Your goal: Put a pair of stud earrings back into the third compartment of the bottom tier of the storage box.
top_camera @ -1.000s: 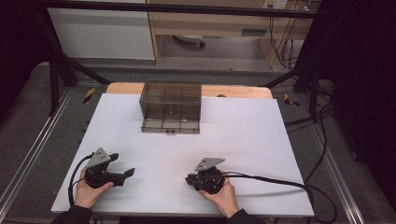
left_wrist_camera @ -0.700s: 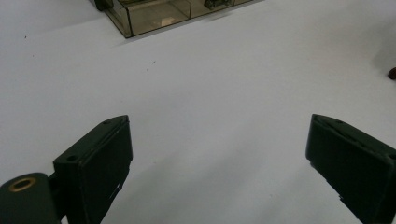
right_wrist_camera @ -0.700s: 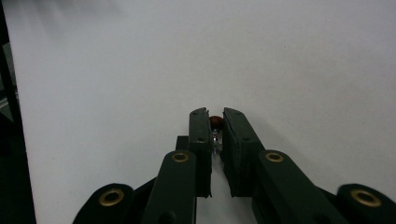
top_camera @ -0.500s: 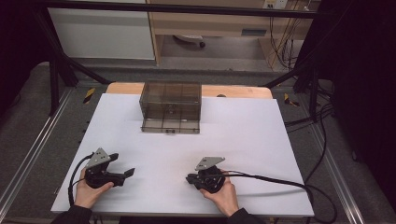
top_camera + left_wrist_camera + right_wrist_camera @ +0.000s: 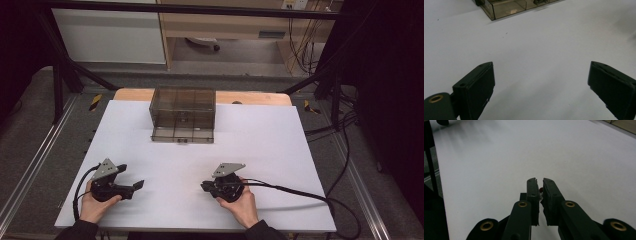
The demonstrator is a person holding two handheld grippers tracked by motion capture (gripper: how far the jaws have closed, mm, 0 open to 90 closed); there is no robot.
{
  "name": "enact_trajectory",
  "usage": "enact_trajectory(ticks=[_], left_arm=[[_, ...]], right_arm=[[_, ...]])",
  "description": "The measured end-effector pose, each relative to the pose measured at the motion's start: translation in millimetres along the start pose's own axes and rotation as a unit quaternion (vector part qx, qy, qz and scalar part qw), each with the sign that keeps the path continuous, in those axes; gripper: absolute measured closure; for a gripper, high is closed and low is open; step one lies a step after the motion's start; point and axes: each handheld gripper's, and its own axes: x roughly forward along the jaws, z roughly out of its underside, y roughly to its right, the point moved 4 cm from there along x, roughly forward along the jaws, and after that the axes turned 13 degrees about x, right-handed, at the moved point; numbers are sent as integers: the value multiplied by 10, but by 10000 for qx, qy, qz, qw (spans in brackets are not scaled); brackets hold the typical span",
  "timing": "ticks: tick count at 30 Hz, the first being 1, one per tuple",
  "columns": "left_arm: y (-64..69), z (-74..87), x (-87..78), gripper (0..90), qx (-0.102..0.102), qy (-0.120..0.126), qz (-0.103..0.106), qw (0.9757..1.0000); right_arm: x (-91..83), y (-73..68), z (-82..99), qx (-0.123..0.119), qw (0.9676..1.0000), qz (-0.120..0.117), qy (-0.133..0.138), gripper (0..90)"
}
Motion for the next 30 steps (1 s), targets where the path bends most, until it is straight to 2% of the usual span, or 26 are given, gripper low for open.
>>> enact_trajectory(ticks=[11, 23, 30], left_arm=[[-4, 0, -4, 68, -6, 12, 4, 10000], [-4, 1, -4, 68, -7, 9, 10, 10000], [-6, 3, -3, 68, -11, 5, 2, 10000]], right_arm=[[-86, 63, -144, 55, 9999, 32, 105, 845], [-101, 305, -404, 203, 9990, 243, 308, 846], [-79, 426, -496, 279, 9984, 351, 333, 846]])
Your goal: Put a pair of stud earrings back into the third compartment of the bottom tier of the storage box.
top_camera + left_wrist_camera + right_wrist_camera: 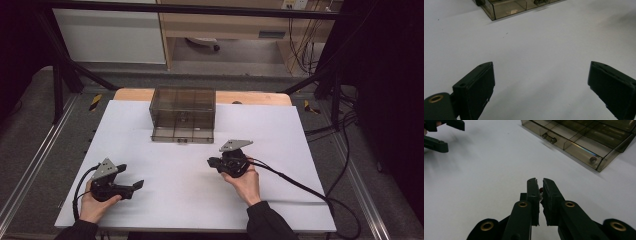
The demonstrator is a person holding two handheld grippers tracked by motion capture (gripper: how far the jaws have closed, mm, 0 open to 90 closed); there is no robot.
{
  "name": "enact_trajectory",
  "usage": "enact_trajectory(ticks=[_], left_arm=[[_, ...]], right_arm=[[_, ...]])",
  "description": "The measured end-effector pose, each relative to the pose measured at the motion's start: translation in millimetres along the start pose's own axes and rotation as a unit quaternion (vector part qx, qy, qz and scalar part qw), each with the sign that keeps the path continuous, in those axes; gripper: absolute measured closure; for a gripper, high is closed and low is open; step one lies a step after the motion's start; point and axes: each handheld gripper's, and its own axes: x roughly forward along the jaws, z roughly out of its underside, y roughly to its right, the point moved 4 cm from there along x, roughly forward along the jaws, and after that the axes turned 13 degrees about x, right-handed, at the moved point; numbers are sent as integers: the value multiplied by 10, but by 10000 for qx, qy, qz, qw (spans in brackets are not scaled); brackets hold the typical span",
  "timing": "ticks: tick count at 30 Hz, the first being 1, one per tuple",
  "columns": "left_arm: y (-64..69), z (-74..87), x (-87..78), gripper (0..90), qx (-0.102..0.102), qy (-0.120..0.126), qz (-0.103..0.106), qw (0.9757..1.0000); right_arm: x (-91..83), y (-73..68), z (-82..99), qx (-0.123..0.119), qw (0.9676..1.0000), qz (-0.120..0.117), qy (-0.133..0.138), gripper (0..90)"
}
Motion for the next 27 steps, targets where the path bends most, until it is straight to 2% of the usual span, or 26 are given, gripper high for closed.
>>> enact_trajectory(ticks=[4, 9, 23, 27], left_arm=[[-1, 0, 0, 68, -2, 1, 0, 10000], [2, -1, 0, 68, 3, -1, 2, 10000], [-2, 0, 1, 68, -6, 8, 13, 10000], [-5, 1, 1, 68, -12, 12, 10, 10000]], right_arm=[[23, 49, -41, 71, 10000, 39, 3, 846], [84, 84, -125, -19, 9999, 145, -13, 846], [243, 240, -400, 173, 9995, 240, 117, 846], [273, 270, -473, 134, 9994, 302, 141, 846]])
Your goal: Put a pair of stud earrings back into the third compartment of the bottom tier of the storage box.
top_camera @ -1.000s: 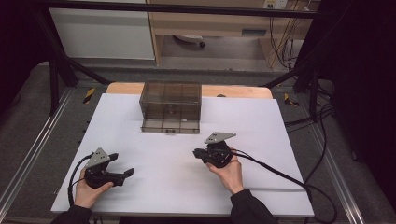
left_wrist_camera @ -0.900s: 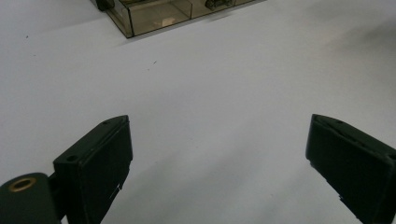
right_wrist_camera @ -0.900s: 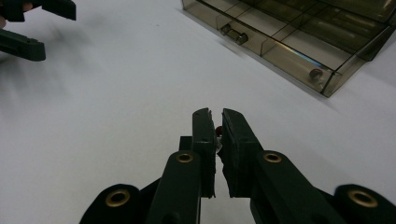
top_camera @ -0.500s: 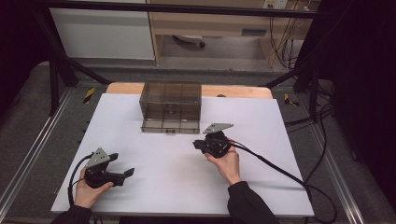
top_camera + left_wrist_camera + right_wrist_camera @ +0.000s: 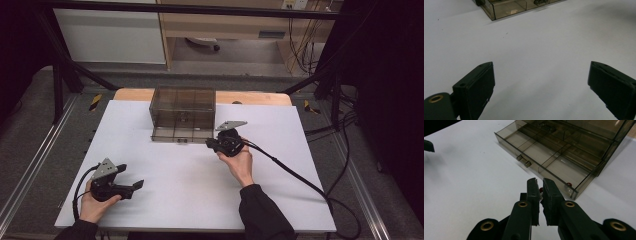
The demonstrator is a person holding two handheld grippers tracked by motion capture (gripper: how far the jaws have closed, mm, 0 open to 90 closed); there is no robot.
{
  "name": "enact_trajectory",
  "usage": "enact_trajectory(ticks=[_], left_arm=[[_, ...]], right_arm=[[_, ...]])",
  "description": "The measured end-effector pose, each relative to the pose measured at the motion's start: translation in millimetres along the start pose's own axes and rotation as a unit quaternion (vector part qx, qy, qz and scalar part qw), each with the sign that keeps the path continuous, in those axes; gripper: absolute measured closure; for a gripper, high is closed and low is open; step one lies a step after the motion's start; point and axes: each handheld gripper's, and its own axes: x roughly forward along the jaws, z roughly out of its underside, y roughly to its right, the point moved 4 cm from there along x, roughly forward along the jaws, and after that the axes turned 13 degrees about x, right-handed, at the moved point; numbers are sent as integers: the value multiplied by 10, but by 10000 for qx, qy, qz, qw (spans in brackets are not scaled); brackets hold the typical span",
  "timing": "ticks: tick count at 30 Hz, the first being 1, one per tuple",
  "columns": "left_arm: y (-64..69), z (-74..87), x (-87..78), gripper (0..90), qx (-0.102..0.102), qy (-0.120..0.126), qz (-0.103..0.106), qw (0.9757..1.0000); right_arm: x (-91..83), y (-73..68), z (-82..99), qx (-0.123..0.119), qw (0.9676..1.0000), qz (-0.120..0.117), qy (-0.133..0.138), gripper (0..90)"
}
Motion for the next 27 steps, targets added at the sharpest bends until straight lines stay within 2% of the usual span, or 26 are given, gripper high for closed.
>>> enact_trajectory(ticks=[9, 20, 27], left_arm=[[-2, 2, 0, 68, -6, 3, 5, 10000], [-6, 2, -1, 68, 0, 2, 2, 10000], [-11, 4, 2, 68, -13, 4, 1, 10000]], right_arm=[[106, 67, -144, 85, 9999, 7, 130, 846], [285, 162, -211, 79, 9998, 149, 103, 846], [446, 269, -221, 183, 9995, 250, 47, 846]])
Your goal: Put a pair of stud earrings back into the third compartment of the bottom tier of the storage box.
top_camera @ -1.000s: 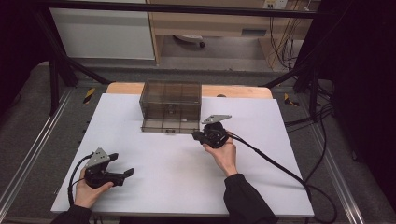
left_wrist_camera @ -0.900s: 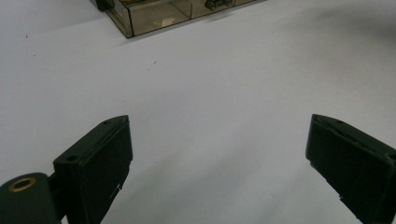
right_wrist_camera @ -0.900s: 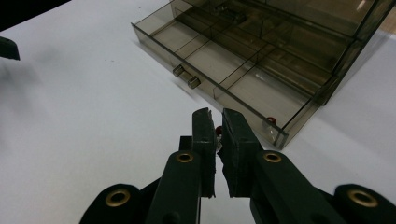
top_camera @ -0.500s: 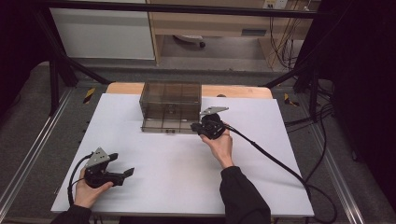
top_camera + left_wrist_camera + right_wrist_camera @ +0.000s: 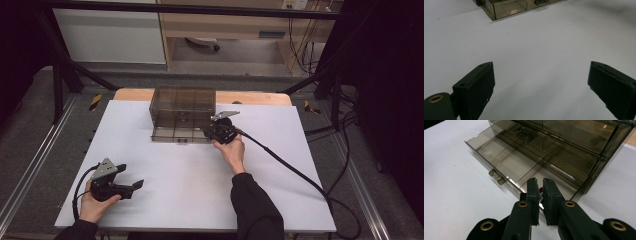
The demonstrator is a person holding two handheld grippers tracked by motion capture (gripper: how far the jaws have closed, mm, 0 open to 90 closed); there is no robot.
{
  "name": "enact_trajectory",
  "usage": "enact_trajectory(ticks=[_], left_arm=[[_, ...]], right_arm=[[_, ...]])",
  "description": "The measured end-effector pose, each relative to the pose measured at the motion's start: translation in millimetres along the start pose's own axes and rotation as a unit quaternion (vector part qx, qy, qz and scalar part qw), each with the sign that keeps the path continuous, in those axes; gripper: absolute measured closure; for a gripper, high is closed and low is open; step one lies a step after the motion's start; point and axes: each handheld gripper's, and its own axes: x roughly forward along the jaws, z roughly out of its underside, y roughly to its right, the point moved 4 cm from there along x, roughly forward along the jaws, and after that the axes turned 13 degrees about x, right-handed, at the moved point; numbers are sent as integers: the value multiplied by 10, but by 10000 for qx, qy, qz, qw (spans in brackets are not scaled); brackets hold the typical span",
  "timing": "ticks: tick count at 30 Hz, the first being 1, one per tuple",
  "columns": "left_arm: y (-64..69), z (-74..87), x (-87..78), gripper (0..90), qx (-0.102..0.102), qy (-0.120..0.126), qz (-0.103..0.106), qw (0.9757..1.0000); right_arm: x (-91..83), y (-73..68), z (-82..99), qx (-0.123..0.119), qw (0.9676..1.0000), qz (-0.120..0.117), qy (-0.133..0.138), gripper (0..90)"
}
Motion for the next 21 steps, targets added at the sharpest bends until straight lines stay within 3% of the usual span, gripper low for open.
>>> enact_trajectory(ticks=[18, 21], left_arm=[[-8, 2, -10, 69, -12, 11, 4, 10000], [-10, 2, -13, 69, -14, 18, 1, 10000]], right_arm=[[241, 128, 3, 141, 9998, 111, -12, 835], [249, 132, -1, 140, 9998, 109, 27, 777]])
